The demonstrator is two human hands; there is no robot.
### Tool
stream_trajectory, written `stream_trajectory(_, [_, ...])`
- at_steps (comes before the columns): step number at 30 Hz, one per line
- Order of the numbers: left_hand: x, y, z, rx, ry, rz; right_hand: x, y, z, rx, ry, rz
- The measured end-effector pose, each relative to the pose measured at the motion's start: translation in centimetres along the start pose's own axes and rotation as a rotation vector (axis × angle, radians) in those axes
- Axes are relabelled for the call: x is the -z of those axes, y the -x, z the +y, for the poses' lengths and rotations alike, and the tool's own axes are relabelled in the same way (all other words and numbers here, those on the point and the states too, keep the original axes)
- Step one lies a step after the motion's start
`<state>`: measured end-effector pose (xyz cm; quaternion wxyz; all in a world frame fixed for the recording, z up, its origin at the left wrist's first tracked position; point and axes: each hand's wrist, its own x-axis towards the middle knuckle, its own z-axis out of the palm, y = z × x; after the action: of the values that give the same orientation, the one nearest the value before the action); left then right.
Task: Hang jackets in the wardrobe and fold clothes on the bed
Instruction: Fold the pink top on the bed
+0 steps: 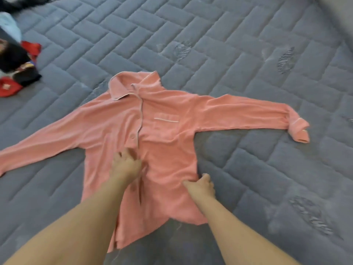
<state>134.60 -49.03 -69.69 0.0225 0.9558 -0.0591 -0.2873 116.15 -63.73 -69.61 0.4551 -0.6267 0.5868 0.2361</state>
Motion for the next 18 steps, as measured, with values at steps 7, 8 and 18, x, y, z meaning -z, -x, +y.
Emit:
stream_trajectory(7, [-3.5, 4.3, -15.2, 0.689, 0.263, -0.07, -4.2, 2.4, 1.9, 0.082, 0.233, 0.139])
stream_trajectory(8, [-4.1, 4.9, -16.5, 0.681, 0.245, -0.097, -4.5, 2.8, 2.1, 0.113, 0.177, 0.149])
stream_trajectory(18, [1.5, 11.6, -22.4, 0.207, 0.8, 0.079, -2.0, 11.0, 4.5, 0.118, 0.113, 0.218])
